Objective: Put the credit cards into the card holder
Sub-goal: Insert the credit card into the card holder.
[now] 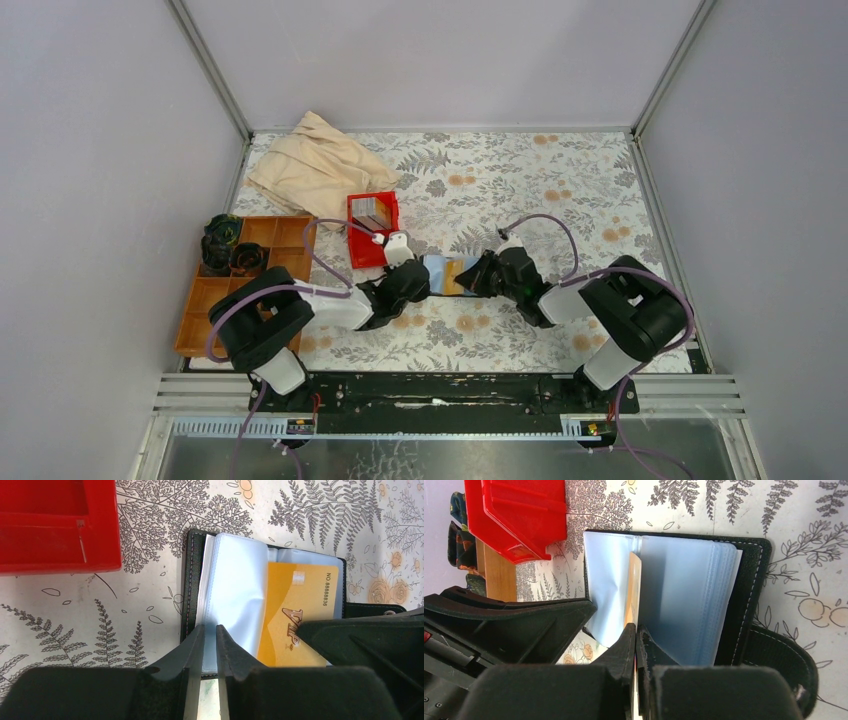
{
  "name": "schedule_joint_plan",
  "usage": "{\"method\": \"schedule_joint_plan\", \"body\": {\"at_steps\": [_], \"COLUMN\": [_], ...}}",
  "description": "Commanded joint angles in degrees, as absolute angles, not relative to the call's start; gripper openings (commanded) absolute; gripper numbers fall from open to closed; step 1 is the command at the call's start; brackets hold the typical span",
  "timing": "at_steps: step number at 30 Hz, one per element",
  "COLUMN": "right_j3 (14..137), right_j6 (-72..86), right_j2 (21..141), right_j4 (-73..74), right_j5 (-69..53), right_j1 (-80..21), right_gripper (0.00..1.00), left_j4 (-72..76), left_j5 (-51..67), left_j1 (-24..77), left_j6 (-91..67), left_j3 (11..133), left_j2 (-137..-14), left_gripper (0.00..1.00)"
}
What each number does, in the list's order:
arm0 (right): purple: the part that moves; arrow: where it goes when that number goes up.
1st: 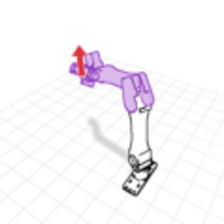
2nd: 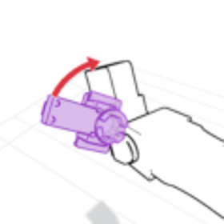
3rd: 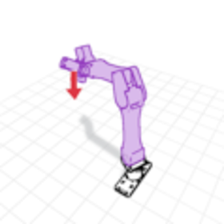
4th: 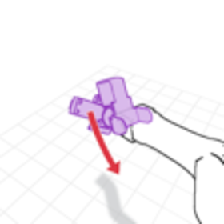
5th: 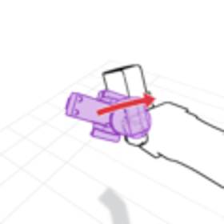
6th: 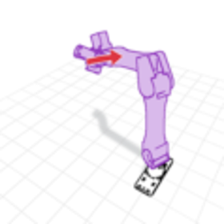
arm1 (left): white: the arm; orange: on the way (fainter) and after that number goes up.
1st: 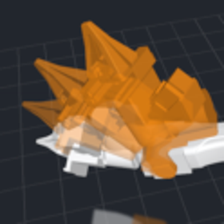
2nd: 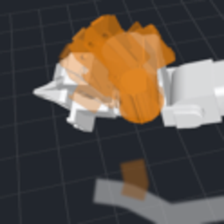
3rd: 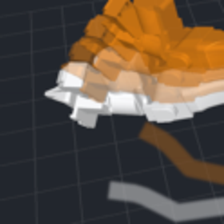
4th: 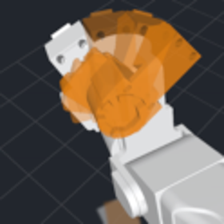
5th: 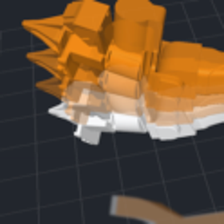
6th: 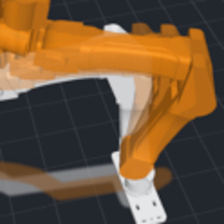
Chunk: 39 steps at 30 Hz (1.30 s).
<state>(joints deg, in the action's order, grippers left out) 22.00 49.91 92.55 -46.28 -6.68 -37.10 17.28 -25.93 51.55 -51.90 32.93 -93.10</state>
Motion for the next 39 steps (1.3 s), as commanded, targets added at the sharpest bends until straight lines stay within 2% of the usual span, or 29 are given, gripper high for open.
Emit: {"method": "schedule_joint_plan", "body": {"at_steps": [1,18,26,29,33,39], "right_j3": [23.7,24.2,23.2,22.9,22.6,22.3], "right_j6": [47.3,47.5,49.6,49.7,49.9,50.8], "right_j2": [96.5,97.7,100.0,99.9,99.8,101.1], "right_j4": [-43.4,-45.3,-50.2,-50.6,-51.0,-53.2], "right_j5": [-8.5,-8.7,-10.8,-10.8,-11.1,-11.8], "right_j1": [-38.4,-38.2,-38.0,-38.0,-37.9,-37.9], "right_gripper": [0.00,0.00,0.00,0.00,0.00,0.00], "left_j4": [6.4,2.4,-2.8,-3.8,-5.2,-6.9], "left_j5": [-25.1,-27.4,-30.1,-30.4,-30.9,-31.7], "left_j1": [50.8,50.8,50.9,50.8,50.8,50.7], "left_j6": [-51.6,-52.4,-52.8,-53.6,-54.3,-55.4], "left_j3": [28.3,26.9,27.9,28.0,28.6,29.8], "left_j2": [-98.4,-97.7,-94.6,-93.7,-93.3,-94.5], "left_gripper": [0.22,0.23,0.29,0.39,0.45,0.47]}}
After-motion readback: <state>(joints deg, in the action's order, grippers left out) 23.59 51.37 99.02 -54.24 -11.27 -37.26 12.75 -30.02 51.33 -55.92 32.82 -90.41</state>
